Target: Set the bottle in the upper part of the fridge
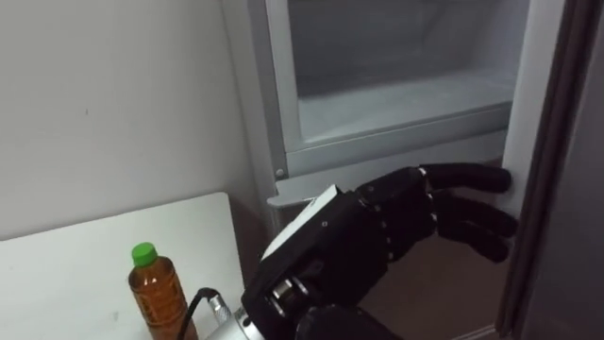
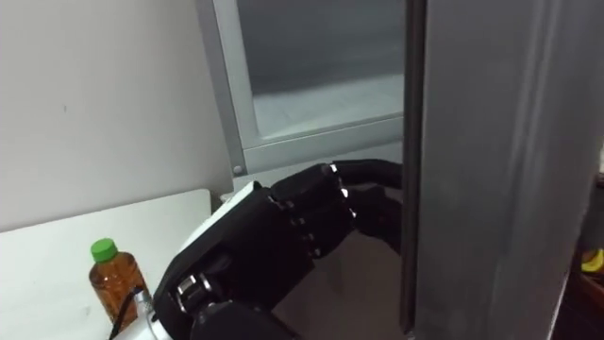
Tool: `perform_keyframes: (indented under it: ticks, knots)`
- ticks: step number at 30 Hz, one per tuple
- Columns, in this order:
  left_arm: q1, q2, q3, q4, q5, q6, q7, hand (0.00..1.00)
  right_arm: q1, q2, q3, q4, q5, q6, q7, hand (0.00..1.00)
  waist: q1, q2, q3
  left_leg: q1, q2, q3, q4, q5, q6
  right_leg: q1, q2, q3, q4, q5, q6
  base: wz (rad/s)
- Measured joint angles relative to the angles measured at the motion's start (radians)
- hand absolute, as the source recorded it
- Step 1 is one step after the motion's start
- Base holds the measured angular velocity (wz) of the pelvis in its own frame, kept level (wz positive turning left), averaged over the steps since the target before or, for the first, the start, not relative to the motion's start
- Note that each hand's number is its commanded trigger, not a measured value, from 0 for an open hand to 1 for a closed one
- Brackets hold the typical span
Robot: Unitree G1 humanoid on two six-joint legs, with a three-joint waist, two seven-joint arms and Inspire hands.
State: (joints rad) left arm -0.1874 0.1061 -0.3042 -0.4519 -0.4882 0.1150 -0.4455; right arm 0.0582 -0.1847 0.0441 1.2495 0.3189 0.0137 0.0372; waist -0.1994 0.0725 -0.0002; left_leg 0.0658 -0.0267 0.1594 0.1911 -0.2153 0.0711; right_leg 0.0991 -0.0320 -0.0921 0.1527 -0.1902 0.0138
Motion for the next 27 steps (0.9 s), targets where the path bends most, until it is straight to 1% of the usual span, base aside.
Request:
perform_keyframes:
  ticks: [2,3,4,5,6,8,10,15,17,18,20,21,23,24,26,27]
  knots:
    - [-0.002,0.009,-0.016,0.000,-0.021,-0.007,0.001,0.00,0.001,-0.005,-0.006,0.000,0.006,0.000,0.009,0.00,-0.024,-0.001,0.0009,0.000,0.000,0.007,-0.002,-0.001,0.000,-0.001,0.000,0.007,-0.001,0.002,0.002,-0.09]
    - [-0.005,0.010,-0.020,0.000,-0.023,-0.008,0.001,0.00,0.001,-0.005,-0.008,0.001,0.006,0.000,0.010,0.00,-0.030,-0.002,0.0017,0.000,0.000,0.008,-0.002,-0.001,0.000,-0.001,0.000,0.007,-0.001,0.002,0.002,-0.04]
    - [-0.013,0.017,-0.026,0.000,-0.029,-0.010,0.001,0.00,0.001,-0.006,-0.008,0.002,0.006,0.000,0.009,0.00,-0.044,-0.004,0.0037,-0.001,0.000,0.009,-0.004,-0.001,0.001,-0.002,-0.001,0.008,0.000,0.002,0.002,-0.08]
    - [-0.025,0.025,-0.034,0.000,-0.032,-0.012,0.001,0.00,0.003,-0.007,-0.009,0.002,0.006,0.000,0.010,0.00,-0.051,-0.006,0.0054,0.000,0.001,0.021,-0.007,-0.002,0.000,-0.006,0.000,0.010,0.001,0.003,0.002,-0.14]
    - [-0.029,0.026,-0.036,0.000,-0.032,-0.012,0.001,0.00,0.003,-0.008,-0.009,0.002,0.006,0.000,0.010,0.00,-0.052,-0.005,0.0058,0.000,0.003,0.028,-0.009,-0.003,0.000,-0.010,0.001,0.012,0.002,0.004,0.002,-0.25]
    - [-0.048,0.028,-0.051,0.000,-0.033,-0.012,0.001,0.00,0.004,-0.010,-0.012,0.002,0.009,0.000,0.010,0.00,-0.066,-0.002,0.0136,0.000,0.006,0.037,-0.013,-0.004,0.000,-0.015,0.002,0.017,0.002,0.009,0.002,-0.19]
    - [-0.054,0.028,-0.058,0.000,-0.033,-0.012,-0.002,0.00,0.009,-0.010,-0.020,0.002,0.025,0.000,0.009,0.00,-0.072,0.004,0.0154,0.001,0.010,0.053,-0.014,-0.008,-0.001,-0.018,0.005,0.025,0.002,0.011,0.001,-0.21]
    - [-0.080,0.029,-0.069,0.001,-0.033,-0.008,-0.003,0.00,0.019,-0.010,-0.022,0.002,0.067,0.002,0.014,0.00,-0.097,0.013,0.0121,0.002,0.020,0.084,-0.014,-0.013,-0.007,-0.035,0.015,0.046,0.004,0.014,-0.004,-0.21]
    - [-0.086,0.029,-0.075,0.003,-0.032,0.000,-0.013,0.00,0.019,-0.011,-0.026,0.003,0.069,0.003,0.033,0.00,-0.098,0.013,0.0119,0.017,0.028,0.108,-0.021,-0.016,-0.013,-0.033,0.023,0.067,0.003,0.016,-0.007,-0.33]
    - [-0.086,0.029,-0.075,0.003,-0.032,0.002,-0.019,0.00,0.019,-0.011,-0.026,0.003,0.070,0.003,0.034,0.00,-0.098,0.013,0.0118,0.020,0.029,0.113,-0.022,-0.017,-0.014,-0.033,0.024,0.071,0.003,0.016,-0.008,-0.32]
    - [-0.088,0.030,-0.081,0.003,-0.031,0.009,-0.030,0.00,0.022,-0.011,-0.029,0.003,0.070,0.003,0.040,0.00,-0.101,0.014,0.0116,0.033,0.037,0.136,-0.024,-0.021,-0.021,-0.033,0.033,0.097,0.002,0.018,-0.011,-0.31]
    - [-0.088,0.030,-0.082,0.004,-0.031,0.010,-0.032,0.00,0.022,-0.011,-0.029,0.003,0.069,0.003,0.041,0.00,-0.103,0.014,0.0114,0.035,0.039,0.140,-0.024,-0.022,-0.023,-0.032,0.035,0.102,0.002,0.019,-0.012,-0.28]
    - [-0.098,0.030,-0.084,0.016,-0.032,0.010,-0.045,0.00,0.022,-0.014,-0.029,0.003,0.068,0.005,0.044,0.00,-0.119,0.015,0.0118,0.042,0.045,0.159,-0.024,-0.025,-0.028,-0.033,0.043,0.120,0.000,0.020,-0.014,-0.25]
    - [-0.100,0.031,-0.084,0.021,-0.032,0.010,-0.047,0.00,0.022,-0.014,-0.030,0.003,0.068,0.008,0.044,0.00,-0.120,0.015,0.0120,0.045,0.047,0.167,-0.024,-0.027,-0.029,-0.034,0.045,0.125,0.000,0.020,-0.015,-0.33]
    - [-0.105,0.031,-0.084,0.039,-0.032,0.010,-0.052,0.00,0.022,-0.017,-0.030,0.004,0.064,0.010,0.047,0.00,-0.128,0.016,0.0121,0.054,0.055,0.191,-0.024,-0.031,-0.036,-0.036,0.054,0.153,-0.002,0.022,-0.019,-0.36]
    - [-0.108,0.031,-0.084,0.044,-0.032,0.010,-0.054,0.00,0.022,-0.018,-0.030,0.004,0.064,0.010,0.049,0.00,-0.132,0.016,0.0123,0.054,0.056,0.195,-0.024,-0.031,-0.036,-0.039,0.055,0.160,-0.001,0.022,-0.020,-0.25]
